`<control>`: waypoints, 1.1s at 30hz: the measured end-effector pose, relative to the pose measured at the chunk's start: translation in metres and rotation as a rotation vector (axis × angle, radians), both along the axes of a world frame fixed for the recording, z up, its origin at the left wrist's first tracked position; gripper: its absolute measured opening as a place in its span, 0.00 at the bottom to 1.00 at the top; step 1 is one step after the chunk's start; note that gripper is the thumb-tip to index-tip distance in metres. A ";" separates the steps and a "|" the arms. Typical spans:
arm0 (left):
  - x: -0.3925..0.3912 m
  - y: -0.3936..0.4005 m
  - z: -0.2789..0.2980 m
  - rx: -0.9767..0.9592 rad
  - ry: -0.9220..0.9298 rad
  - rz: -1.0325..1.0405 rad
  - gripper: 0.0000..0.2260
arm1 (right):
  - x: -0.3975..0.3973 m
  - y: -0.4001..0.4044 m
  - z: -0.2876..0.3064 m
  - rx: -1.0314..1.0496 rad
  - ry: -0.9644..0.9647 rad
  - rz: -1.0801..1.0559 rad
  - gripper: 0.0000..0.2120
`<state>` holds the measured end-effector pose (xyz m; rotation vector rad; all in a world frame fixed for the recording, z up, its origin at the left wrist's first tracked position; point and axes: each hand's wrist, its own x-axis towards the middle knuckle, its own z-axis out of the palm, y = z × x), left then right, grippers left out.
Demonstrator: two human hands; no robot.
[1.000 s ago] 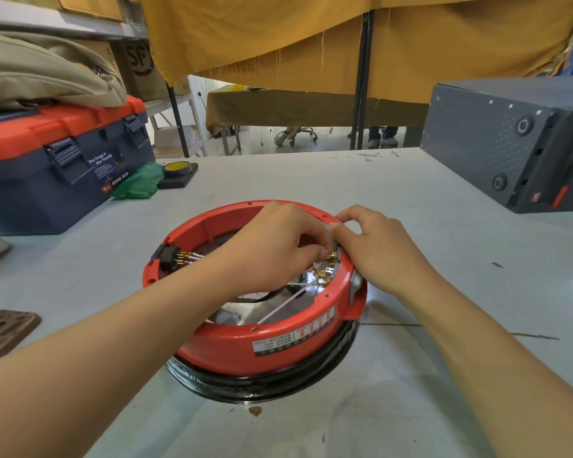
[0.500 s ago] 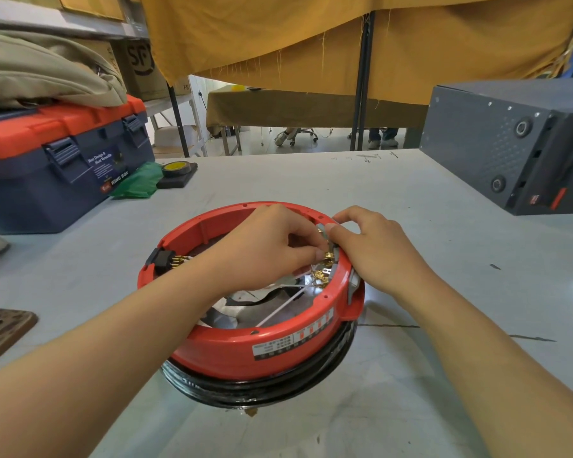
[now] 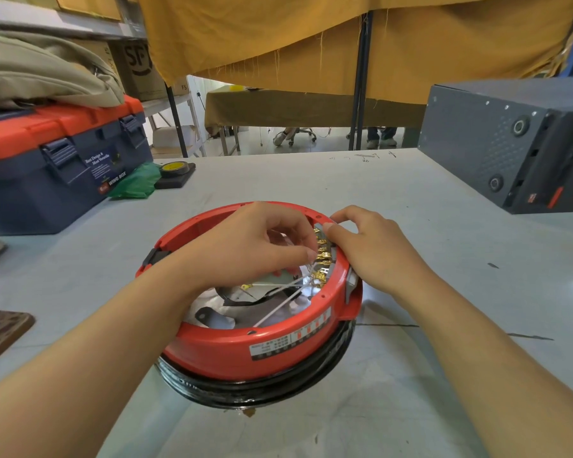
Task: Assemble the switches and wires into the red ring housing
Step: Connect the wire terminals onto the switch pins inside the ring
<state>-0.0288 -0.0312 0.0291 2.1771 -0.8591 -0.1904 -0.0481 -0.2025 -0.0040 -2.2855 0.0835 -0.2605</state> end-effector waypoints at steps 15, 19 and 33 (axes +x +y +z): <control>-0.004 0.001 0.000 0.117 -0.034 -0.051 0.04 | 0.001 0.000 -0.001 0.021 0.006 0.001 0.15; -0.003 0.002 0.000 0.099 -0.014 -0.057 0.03 | 0.001 -0.001 -0.001 0.020 0.005 0.000 0.15; 0.000 0.003 -0.002 0.116 -0.062 -0.056 0.01 | 0.001 -0.001 -0.001 0.005 0.006 0.021 0.16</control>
